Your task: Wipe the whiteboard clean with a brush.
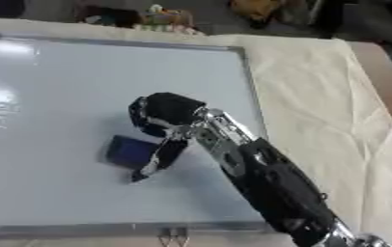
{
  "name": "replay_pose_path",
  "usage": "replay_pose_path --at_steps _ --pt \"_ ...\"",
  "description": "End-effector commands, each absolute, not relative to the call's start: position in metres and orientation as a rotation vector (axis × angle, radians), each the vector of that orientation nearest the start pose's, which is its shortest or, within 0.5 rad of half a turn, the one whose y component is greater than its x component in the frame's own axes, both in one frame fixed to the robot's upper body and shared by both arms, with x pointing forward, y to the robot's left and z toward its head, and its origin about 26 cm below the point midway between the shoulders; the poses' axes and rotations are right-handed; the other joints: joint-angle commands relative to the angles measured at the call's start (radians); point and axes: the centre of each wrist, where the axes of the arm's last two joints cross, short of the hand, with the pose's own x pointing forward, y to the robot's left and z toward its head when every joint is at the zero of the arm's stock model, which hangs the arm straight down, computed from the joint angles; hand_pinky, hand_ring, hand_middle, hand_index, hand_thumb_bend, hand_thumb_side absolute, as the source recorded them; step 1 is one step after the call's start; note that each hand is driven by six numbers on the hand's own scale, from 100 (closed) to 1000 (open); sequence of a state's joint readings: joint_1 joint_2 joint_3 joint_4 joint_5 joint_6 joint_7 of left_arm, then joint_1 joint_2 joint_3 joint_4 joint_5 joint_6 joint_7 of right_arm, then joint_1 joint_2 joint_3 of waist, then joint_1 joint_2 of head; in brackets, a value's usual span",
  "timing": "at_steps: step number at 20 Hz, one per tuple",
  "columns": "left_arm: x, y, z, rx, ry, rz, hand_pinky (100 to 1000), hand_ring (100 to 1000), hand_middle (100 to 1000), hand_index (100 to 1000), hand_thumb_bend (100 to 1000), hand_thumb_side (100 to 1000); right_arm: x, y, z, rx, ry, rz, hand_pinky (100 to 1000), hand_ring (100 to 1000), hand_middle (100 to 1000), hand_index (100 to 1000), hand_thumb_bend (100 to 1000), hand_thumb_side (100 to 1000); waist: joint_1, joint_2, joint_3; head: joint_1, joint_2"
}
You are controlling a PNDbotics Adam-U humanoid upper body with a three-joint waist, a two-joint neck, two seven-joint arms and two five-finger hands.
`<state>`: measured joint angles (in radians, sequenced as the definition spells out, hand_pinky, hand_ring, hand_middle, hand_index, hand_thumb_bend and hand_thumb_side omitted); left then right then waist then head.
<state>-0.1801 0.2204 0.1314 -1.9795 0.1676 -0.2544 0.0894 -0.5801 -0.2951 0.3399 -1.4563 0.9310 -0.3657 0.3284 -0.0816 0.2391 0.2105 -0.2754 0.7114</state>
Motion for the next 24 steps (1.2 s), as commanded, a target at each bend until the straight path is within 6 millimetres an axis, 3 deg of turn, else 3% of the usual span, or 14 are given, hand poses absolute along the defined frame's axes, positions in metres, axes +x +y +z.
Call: replay_pose_path --at_steps 1,20,22,24 --pt "0.287 0.29 0.168 0.088 -2.445 0.015 369 432 426 497 100 921 0.389 -0.178 0.138 0.857 2.517 -2.48 646 624 585 105 718 545 0.008 -0.012 0.001 -0.002 -0.006" --pt "0.288 0.289 0.168 0.084 -2.443 0.007 370 432 427 496 100 923 0.389 -0.175 0.147 0.802 2.6 -2.421 602 553 524 100 647 533 0.005 -0.008 0.004 -0.002 -0.009" --pt "0.288 0.289 0.168 0.083 -2.443 0.008 371 432 427 496 100 923 0.389 -0.174 0.148 0.783 2.604 -2.43 596 551 523 100 622 509 0.005 -0.008 0.005 -0.002 -0.01" --pt "0.288 0.289 0.168 0.082 -2.442 0.008 372 432 427 496 100 924 0.389 -0.175 0.148 0.769 2.612 -2.442 588 546 519 100 543 488 0.005 -0.008 0.005 -0.002 -0.011"
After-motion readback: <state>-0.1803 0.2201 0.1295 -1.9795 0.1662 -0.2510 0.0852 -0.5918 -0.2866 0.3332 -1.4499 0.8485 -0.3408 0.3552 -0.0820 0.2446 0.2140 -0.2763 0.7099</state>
